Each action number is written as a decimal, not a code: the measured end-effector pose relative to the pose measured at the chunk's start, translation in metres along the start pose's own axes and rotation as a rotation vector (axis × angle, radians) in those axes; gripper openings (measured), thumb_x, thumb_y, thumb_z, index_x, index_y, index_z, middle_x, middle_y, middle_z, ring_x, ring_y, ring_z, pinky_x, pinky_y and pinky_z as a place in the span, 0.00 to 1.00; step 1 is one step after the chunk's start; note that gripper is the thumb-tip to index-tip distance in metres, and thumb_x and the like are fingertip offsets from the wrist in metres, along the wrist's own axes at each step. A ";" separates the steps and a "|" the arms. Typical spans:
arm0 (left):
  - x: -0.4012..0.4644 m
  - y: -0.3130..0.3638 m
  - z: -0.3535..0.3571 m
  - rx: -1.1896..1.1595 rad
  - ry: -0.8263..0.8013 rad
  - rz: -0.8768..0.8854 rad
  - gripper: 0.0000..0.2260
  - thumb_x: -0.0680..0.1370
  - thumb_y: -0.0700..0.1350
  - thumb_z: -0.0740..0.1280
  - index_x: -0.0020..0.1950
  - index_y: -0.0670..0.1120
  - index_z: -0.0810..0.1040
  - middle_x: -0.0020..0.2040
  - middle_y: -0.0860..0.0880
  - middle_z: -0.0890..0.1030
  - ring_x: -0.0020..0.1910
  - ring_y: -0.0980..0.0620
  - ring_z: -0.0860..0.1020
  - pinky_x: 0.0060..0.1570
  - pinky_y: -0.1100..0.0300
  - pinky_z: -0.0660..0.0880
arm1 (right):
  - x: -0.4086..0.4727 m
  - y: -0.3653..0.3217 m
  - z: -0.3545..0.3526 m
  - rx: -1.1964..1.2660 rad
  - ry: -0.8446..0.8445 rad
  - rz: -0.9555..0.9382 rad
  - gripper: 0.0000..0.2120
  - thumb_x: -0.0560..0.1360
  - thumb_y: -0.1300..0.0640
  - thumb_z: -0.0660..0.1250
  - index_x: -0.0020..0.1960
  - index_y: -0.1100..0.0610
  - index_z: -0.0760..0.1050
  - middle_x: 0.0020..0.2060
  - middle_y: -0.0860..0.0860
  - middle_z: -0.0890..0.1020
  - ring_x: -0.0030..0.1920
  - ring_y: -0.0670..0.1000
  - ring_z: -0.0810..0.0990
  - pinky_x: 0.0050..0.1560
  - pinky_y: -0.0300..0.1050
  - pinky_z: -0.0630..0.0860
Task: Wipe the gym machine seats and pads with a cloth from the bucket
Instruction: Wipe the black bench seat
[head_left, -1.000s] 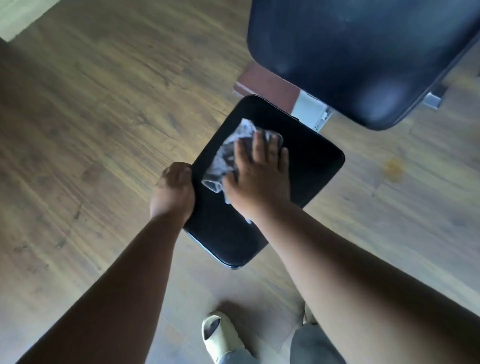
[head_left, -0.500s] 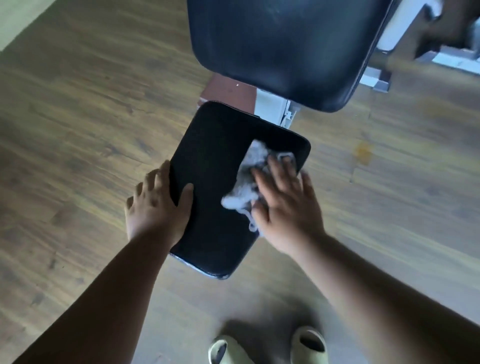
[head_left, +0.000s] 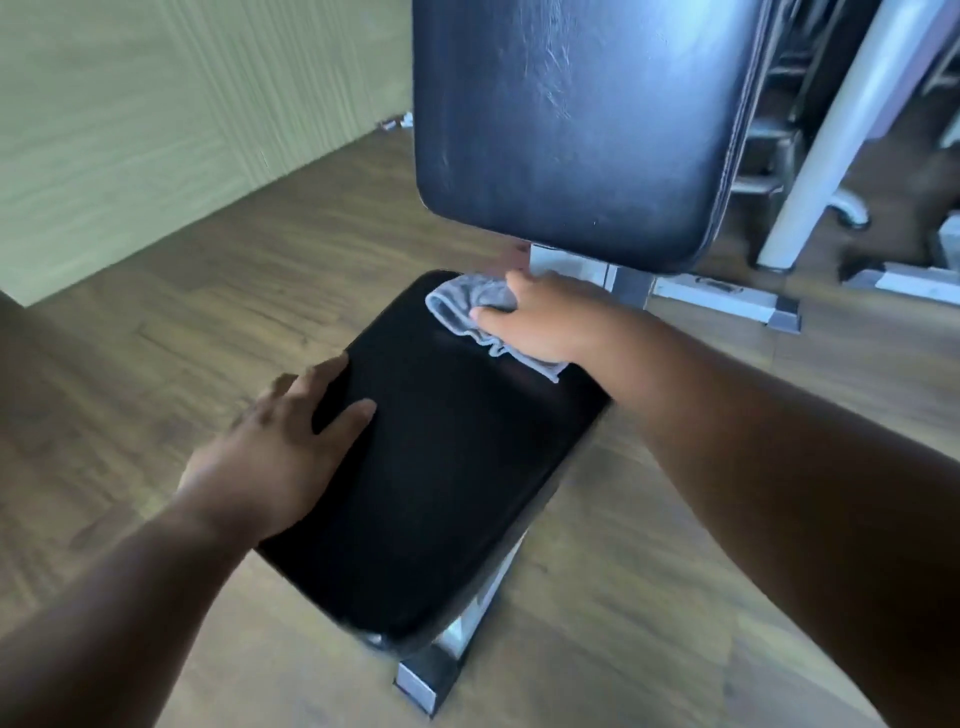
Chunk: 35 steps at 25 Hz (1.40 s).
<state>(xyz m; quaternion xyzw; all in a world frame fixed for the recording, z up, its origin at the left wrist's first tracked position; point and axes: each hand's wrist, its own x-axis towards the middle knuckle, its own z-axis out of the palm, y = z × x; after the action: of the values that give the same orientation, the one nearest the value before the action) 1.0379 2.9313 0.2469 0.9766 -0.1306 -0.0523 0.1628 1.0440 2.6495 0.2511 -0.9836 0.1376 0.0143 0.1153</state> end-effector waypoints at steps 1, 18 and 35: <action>0.002 -0.005 0.004 -0.032 0.021 0.026 0.29 0.75 0.73 0.53 0.74 0.68 0.57 0.74 0.56 0.67 0.70 0.48 0.70 0.65 0.46 0.69 | -0.010 0.006 0.001 -0.023 0.030 0.015 0.34 0.76 0.29 0.51 0.72 0.51 0.64 0.69 0.56 0.72 0.65 0.60 0.74 0.54 0.52 0.68; 0.001 -0.010 0.009 -0.099 0.110 0.035 0.29 0.70 0.75 0.56 0.69 0.69 0.65 0.72 0.55 0.72 0.69 0.48 0.72 0.67 0.47 0.68 | -0.079 0.052 0.064 0.295 0.795 -0.354 0.14 0.76 0.54 0.61 0.52 0.54 0.84 0.55 0.52 0.83 0.57 0.59 0.78 0.63 0.53 0.71; -0.002 -0.006 0.007 -0.122 0.144 0.000 0.22 0.75 0.70 0.59 0.69 0.68 0.68 0.71 0.55 0.73 0.68 0.48 0.73 0.64 0.51 0.69 | -0.140 -0.022 0.081 0.359 0.964 -0.349 0.09 0.72 0.57 0.64 0.41 0.57 0.82 0.43 0.51 0.83 0.46 0.61 0.77 0.58 0.61 0.70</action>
<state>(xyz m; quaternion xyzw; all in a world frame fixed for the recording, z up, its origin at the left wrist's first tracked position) 1.0367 2.9349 0.2382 0.9661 -0.1153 0.0104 0.2309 0.9153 2.7260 0.1856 -0.8518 0.0100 -0.4817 0.2059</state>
